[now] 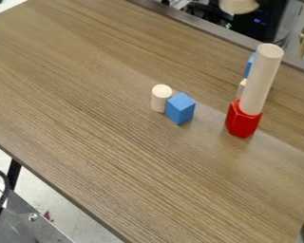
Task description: Placed the ring on the cylinder
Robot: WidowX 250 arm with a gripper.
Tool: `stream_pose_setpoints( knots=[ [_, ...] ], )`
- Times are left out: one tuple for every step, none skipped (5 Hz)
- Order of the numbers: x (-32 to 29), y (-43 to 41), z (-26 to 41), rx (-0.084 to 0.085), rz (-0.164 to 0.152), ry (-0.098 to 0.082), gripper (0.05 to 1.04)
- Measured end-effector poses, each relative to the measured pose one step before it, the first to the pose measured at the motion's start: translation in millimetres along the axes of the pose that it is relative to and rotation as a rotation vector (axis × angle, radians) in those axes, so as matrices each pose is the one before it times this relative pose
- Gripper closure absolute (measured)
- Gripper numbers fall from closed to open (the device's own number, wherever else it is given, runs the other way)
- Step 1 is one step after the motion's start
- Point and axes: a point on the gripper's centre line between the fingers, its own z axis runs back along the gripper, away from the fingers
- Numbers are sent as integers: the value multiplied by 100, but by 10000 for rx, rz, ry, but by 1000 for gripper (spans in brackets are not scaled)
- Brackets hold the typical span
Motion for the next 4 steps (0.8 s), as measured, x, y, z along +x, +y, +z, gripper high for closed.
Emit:
stream_pose_setpoints(
  knots=[
    [-201, -1064, -347, 219, -314, 73, 330],
    [-122, -368, -351, 75, -97, 39, 330],
    [-98, 36, -714, 112, -35, -5, 330],
    [186, -191, -1120, 37, -3, 285, 330]
  ],
)
